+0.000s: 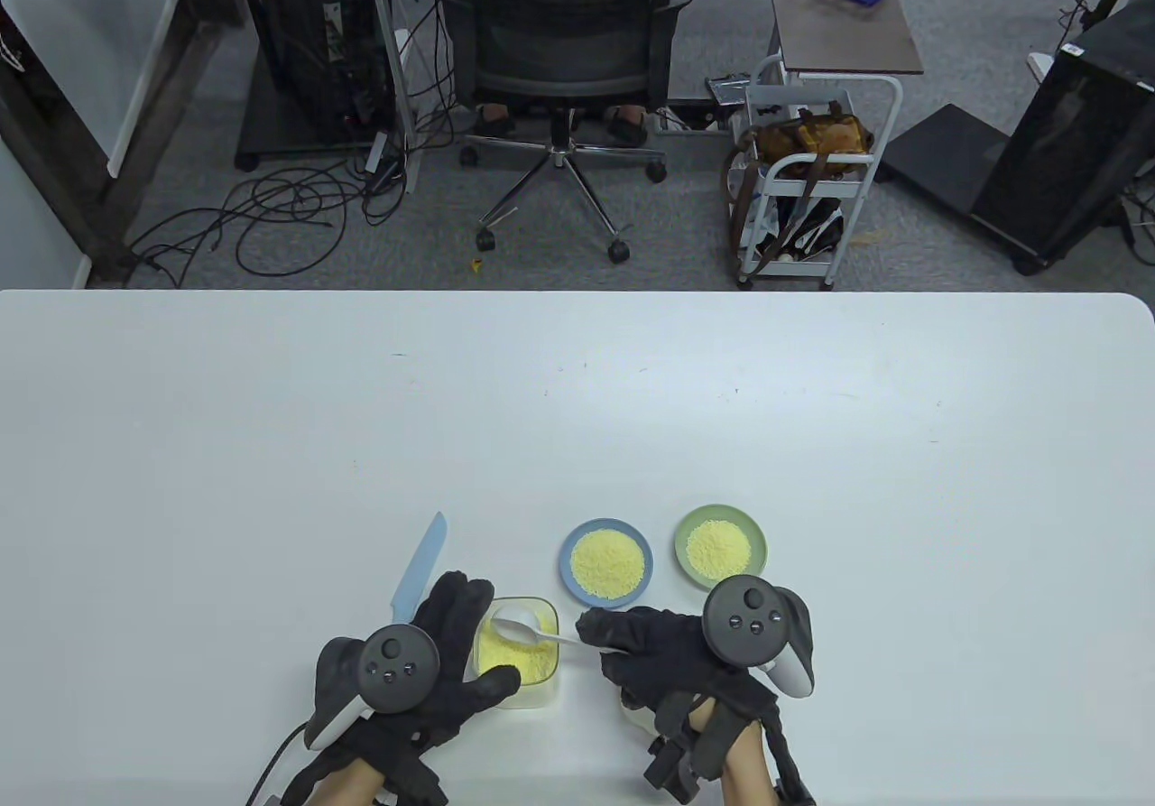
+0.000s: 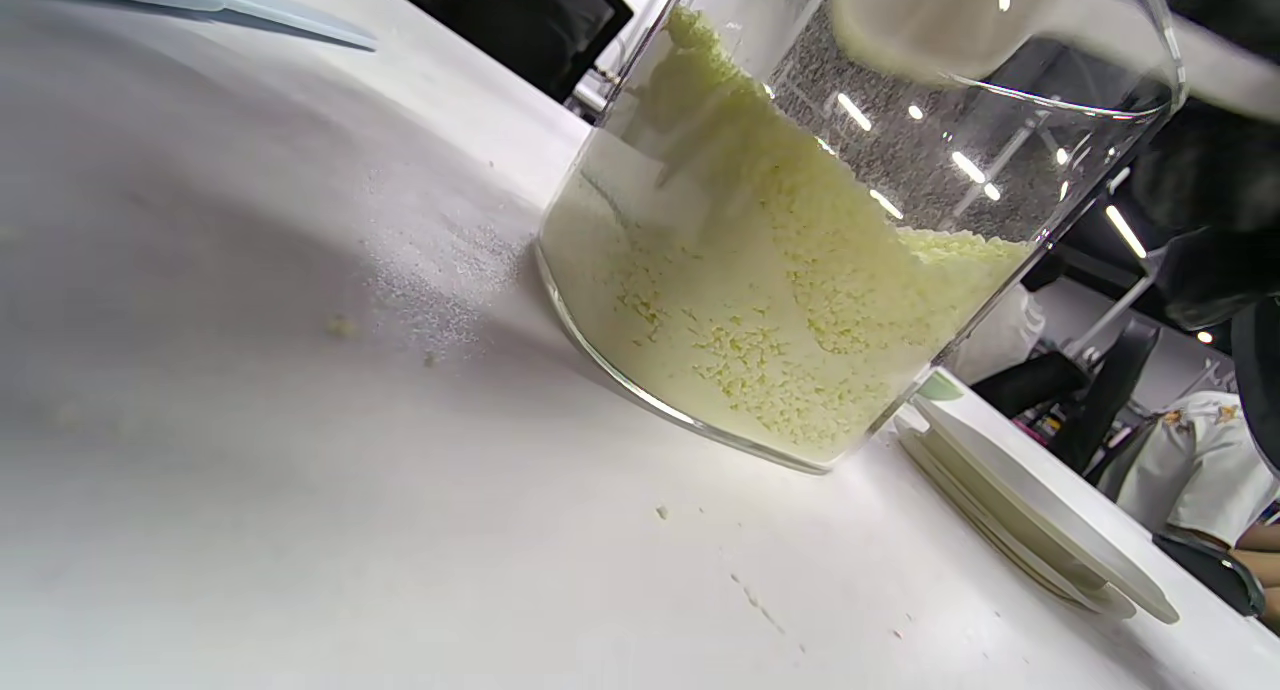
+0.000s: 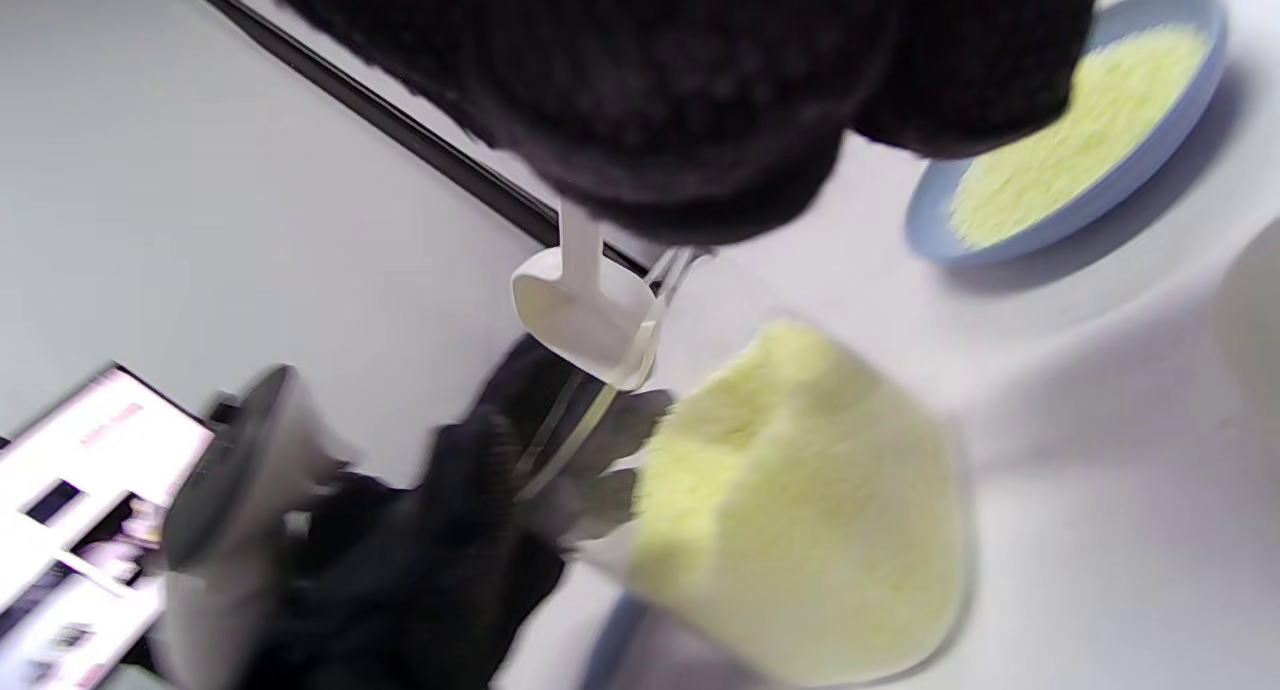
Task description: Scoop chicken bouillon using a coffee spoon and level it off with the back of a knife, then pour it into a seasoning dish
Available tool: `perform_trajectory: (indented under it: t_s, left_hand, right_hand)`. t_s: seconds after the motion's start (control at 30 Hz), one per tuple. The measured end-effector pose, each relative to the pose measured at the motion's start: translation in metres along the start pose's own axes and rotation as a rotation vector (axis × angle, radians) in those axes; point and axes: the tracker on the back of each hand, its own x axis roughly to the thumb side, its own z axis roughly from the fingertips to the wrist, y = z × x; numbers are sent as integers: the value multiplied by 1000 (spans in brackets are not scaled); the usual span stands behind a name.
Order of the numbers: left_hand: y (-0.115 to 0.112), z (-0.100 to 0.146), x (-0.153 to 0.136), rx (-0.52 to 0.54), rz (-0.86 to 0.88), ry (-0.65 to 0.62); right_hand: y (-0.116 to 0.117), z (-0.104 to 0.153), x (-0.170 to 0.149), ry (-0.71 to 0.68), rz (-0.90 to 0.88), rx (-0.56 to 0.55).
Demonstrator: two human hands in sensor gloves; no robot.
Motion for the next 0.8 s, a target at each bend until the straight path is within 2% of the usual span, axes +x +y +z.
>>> perform_trajectory:
  t_s: [0.03,0.2,0.33,0.6,0.8]
  left_hand:
    - [0,0,0,-3,1,0]
    - [0,0,0,-10,8,2]
    - [0,0,0,-14,12,5]
    - [0,-1,0,-22,23,8]
    - [1,-1,0,-12,13,10]
  right_hand:
    - [2,-1,4,-13,92,6]
    - [18,-10,20,-111,271,-36]
    - [25,-14,33,-135,437,-35]
    - [25,-21,36,-72,355,46]
    - [33,-33,48,14,353,182]
